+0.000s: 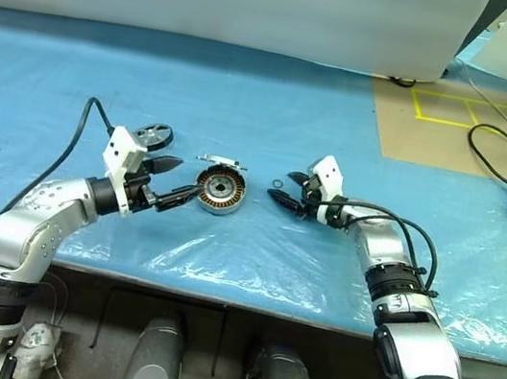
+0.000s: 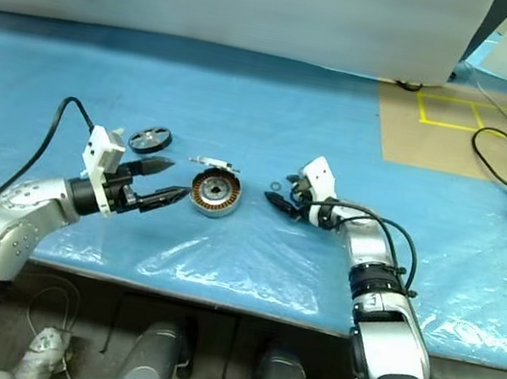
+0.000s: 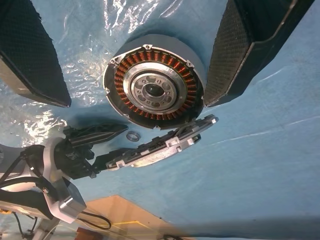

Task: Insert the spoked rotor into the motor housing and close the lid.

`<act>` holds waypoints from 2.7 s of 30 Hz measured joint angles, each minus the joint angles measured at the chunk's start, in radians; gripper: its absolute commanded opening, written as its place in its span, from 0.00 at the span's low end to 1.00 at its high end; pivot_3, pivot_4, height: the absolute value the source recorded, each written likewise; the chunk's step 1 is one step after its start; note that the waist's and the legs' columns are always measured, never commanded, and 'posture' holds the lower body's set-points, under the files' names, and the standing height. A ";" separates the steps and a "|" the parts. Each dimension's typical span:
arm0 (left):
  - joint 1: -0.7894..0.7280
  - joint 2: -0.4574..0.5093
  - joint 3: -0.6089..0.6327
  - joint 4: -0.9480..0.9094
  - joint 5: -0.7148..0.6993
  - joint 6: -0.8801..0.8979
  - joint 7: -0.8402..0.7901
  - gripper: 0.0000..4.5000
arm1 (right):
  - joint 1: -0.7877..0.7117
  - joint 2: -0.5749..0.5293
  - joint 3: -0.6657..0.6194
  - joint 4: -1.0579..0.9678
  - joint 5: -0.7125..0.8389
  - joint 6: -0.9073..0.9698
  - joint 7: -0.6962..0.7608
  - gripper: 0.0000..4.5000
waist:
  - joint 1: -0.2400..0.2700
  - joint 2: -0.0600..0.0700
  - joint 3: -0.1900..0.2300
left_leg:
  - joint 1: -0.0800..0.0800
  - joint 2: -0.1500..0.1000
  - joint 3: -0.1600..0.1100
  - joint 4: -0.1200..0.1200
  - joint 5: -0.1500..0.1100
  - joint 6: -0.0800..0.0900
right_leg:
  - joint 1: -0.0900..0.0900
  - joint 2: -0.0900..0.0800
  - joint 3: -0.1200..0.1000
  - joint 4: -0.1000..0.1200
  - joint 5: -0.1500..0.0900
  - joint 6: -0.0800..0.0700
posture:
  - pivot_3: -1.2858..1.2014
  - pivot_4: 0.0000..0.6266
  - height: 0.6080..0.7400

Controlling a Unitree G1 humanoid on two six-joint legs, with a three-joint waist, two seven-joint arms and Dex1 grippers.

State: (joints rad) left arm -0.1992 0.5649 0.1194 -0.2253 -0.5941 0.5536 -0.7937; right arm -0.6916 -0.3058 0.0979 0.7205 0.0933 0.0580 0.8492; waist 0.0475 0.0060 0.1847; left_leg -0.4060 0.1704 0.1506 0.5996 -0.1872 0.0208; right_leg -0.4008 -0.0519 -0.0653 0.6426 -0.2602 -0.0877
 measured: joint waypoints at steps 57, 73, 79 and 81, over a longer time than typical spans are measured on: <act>0.093 0.042 0.012 -0.007 0.043 -0.076 -0.056 1.00 | 0.057 -0.035 0.115 -0.490 0.081 0.284 0.227 0.13 | -0.001 0.000 0.000 | 0.003 -0.001 0.000 -0.005 -0.002 -0.004 | 0.002 0.000 0.000 -0.004 0.000 0.000 | 0.52 0.24 1.00; 0.127 0.010 -0.003 -0.044 0.050 -0.087 -0.019 1.00 | -0.005 0.083 0.160 -0.320 0.053 0.212 0.181 0.13 | -0.004 0.000 0.000 | 0.003 -0.001 0.000 -0.005 0.000 -0.006 | 0.002 0.000 0.000 -0.004 0.000 0.000 | 0.52 0.24 1.00; 0.127 0.005 -0.004 -0.045 0.050 -0.087 -0.011 1.00 | -0.028 0.129 0.163 -0.254 0.043 0.198 0.171 0.13 | -0.004 0.000 0.000 | 0.003 0.000 0.000 -0.005 0.000 -0.006 | 0.002 0.000 0.000 -0.003 0.000 0.000 | 0.52 0.24 1.00; 0.128 0.010 -0.009 -0.046 0.056 -0.087 -0.012 1.00 | -0.049 0.147 0.162 -0.222 0.041 0.184 0.162 0.13 | -0.005 0.000 0.000 | 0.003 0.000 0.000 -0.005 0.000 -0.006 | 0.002 0.000 0.000 -0.003 0.000 0.000 | 0.52 0.24 1.00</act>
State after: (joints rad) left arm -0.0710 0.5748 0.1108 -0.2718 -0.5385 0.4662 -0.8060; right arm -0.7410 -0.1592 0.2600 0.4982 0.1346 0.2421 1.0112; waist 0.0429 0.0062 0.1849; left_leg -0.4030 0.1701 0.1506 0.5947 -0.1876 0.0147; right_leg -0.3987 -0.0518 -0.0653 0.6394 -0.2605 -0.0873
